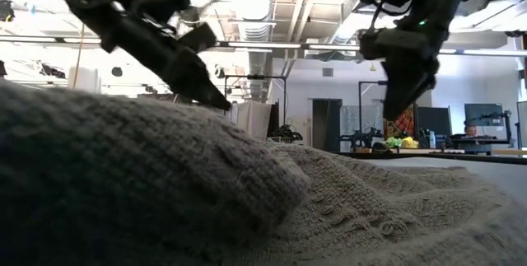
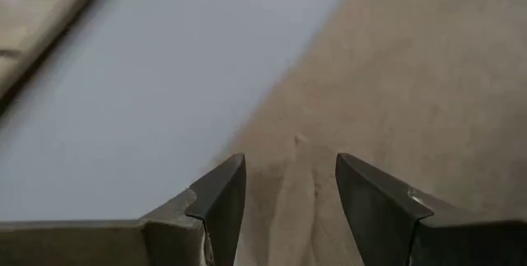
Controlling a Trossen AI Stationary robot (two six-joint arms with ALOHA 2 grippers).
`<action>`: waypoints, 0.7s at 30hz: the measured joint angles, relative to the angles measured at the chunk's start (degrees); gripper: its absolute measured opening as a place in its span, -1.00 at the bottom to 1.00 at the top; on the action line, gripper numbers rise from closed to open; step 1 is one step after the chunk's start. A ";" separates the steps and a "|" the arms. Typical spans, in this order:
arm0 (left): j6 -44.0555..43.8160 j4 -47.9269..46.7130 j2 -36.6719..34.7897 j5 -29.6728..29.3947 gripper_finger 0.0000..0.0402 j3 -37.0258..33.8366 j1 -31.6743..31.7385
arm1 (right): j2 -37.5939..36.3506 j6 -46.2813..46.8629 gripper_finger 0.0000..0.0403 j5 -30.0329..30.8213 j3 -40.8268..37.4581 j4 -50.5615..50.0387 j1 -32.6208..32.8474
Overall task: Roll towel into tight, uniform cylinder
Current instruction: Roll the gray towel
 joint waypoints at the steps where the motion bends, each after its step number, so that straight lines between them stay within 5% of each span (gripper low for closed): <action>1: 0.39 -0.47 2.04 0.47 -0.10 1.01 -0.02 | -0.01 0.56 -0.37 0.33 0.02 -1.21 0.92; 8: 1.56 -0.67 11.64 1.65 -0.10 7.36 -0.17 | 0.08 2.39 -0.37 7.83 -2.36 -3.36 6.31; 21: -1.60 -3.08 13.96 1.10 -0.10 10.33 -0.24 | 0.08 8.43 -0.36 4.30 -8.48 0.30 6.59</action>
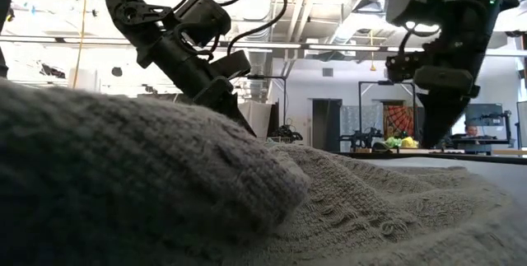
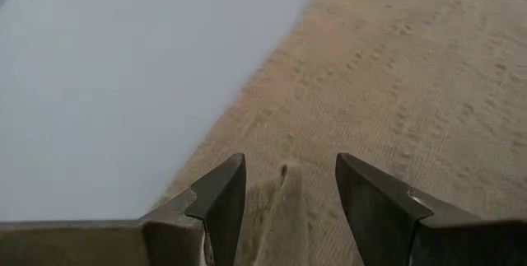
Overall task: Roll towel into tight, uniform cylinder
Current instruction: Roll the gray towel
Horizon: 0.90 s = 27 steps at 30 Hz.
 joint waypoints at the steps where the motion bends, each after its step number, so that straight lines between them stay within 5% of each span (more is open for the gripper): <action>1: -0.01 -0.40 0.00 0.00 -0.10 0.00 0.00 | -0.03 0.72 -0.35 -0.10 -0.10 0.26 0.53; 9: -0.73 -3.12 0.00 -0.31 -0.14 -0.04 0.00 | -0.04 5.40 -0.07 -0.03 -3.58 4.09 3.94; 16: -0.73 -4.26 0.00 -0.31 -0.52 -0.04 0.14 | 1.51 6.97 0.04 0.56 -9.84 12.13 4.89; 21: -0.66 -4.56 0.00 -0.28 -0.93 -0.04 0.20 | 2.51 5.43 -0.32 2.31 -10.36 13.64 6.94; 25: -0.55 -4.45 -0.65 -0.21 -0.98 -0.04 0.20 | 1.73 1.73 -0.83 2.19 -8.87 13.48 7.77; 27: -0.51 -5.27 -2.49 0.13 -0.99 -0.04 0.20 | 0.97 -1.08 -0.88 1.59 -7.49 13.28 7.74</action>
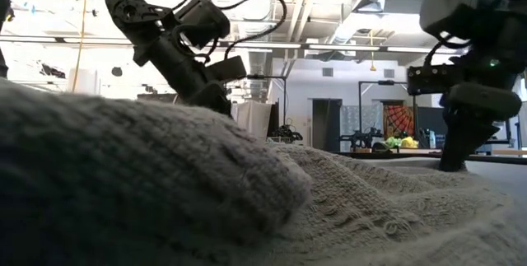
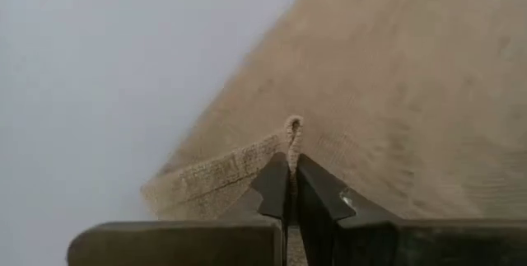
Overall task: Roll towel into tight, uniform cylinder
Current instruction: Roll the gray towel
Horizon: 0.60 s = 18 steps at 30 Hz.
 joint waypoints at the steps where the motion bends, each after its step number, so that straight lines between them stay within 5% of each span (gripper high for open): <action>1: 0.27 -0.88 -1.62 -0.02 -0.99 0.00 0.06 | -0.44 -1.63 -0.87 -0.32 0.82 -0.01 -0.16; 6: 2.62 -6.76 -15.28 -0.22 -1.00 -0.02 1.35 | -5.11 -12.45 -0.80 4.37 8.61 -5.15 -2.33; 11: 4.70 -11.16 -32.81 -1.74 -1.00 -0.02 4.31 | -11.21 -23.94 -0.87 17.54 18.04 -10.43 -4.61; 18: 6.64 -17.15 -48.48 -11.30 -1.00 0.00 9.27 | -17.48 -32.93 -0.87 26.30 23.90 -15.86 -11.20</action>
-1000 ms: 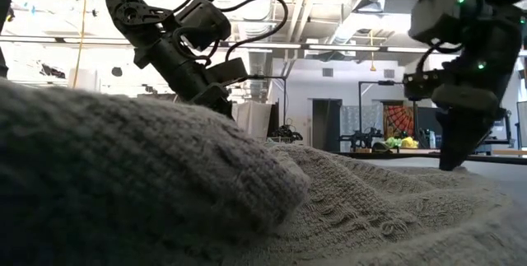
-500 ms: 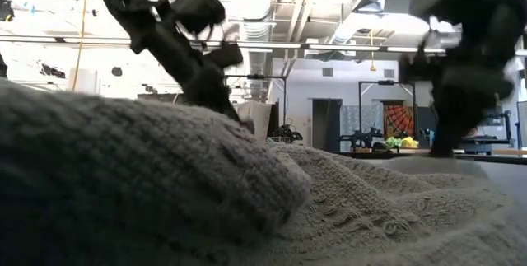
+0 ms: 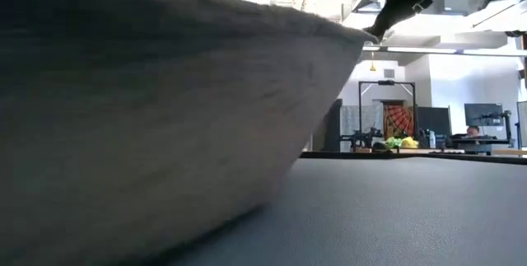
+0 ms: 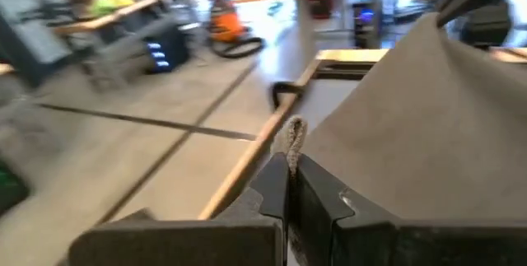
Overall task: Roll towel into tight, uniform cylinder
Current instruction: Roll the gray towel
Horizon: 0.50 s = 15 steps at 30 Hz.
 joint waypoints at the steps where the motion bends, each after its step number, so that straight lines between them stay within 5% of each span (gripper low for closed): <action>1: 0.50 -0.26 -1.10 -1.00 -1.00 0.00 0.58 | -0.52 -0.63 -0.87 0.88 0.02 -0.34 -1.44; 7: 2.89 -0.30 -1.58 -5.01 -1.00 0.00 5.78 | -0.89 -6.40 -0.87 2.42 0.04 -0.79 -12.66; 15: 2.39 0.13 9.88 -3.17 -1.00 0.00 13.55 | 5.91 -15.19 -0.87 -2.95 0.09 5.65 -25.67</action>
